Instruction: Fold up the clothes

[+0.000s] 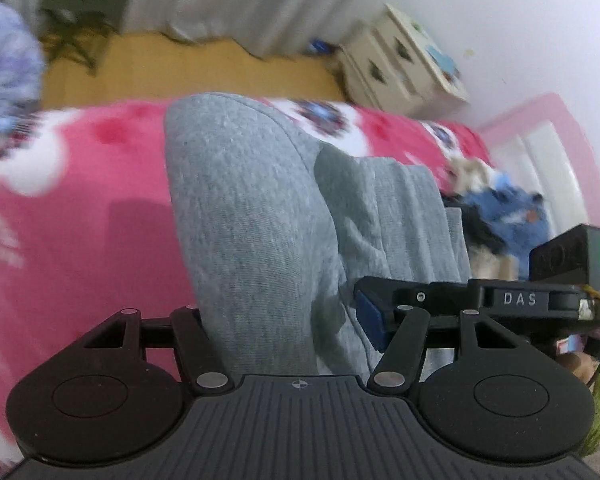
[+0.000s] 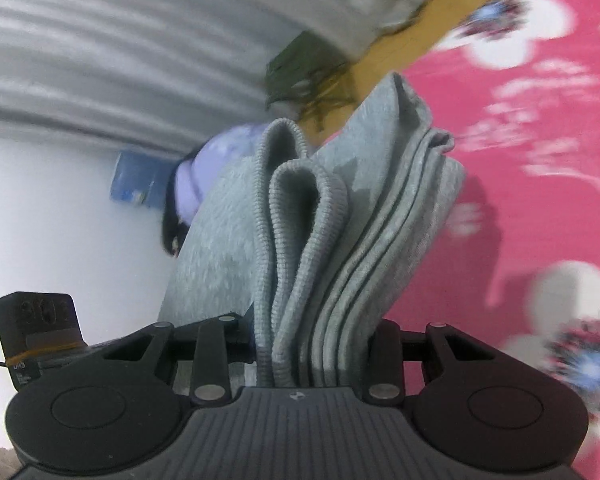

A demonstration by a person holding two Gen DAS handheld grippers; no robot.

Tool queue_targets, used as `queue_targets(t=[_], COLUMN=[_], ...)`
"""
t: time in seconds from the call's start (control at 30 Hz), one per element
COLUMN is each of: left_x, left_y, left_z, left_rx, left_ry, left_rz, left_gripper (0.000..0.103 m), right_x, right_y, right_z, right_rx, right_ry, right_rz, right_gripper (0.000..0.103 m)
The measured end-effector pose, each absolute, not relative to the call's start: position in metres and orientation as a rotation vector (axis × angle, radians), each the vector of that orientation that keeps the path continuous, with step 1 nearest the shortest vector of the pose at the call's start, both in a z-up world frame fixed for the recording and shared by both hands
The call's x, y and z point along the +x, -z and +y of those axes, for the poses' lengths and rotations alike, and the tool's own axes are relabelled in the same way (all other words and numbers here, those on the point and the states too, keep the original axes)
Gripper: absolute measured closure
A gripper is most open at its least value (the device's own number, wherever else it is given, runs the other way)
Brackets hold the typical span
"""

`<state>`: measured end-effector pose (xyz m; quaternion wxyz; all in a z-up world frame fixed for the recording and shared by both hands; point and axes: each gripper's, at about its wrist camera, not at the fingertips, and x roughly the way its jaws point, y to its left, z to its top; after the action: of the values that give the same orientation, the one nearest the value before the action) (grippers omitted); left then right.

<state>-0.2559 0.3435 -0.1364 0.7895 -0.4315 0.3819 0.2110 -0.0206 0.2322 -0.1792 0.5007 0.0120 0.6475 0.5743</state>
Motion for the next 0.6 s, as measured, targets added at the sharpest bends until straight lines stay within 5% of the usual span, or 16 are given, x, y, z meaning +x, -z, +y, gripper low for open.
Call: queue_targets(t=[0.37,0.6], left_x=[-0.426,-0.469], left_y=[0.202,0.303], left_z=[0.475,0.507], left_rx=[-0.833,-0.949], left_ry=[-0.803,-0.895], left_rz=[0.753,0.788], left_gripper=[0.042,0.037], right_x=[-0.204,-0.248], right_y=[0.308,0.388], right_z=[0.422,0.463], right_rx=[0.048,-0.138], right_ry=[-1.587,-1.545], right_rz=[1.642,1.607], right_gripper=[0.063,0.063])
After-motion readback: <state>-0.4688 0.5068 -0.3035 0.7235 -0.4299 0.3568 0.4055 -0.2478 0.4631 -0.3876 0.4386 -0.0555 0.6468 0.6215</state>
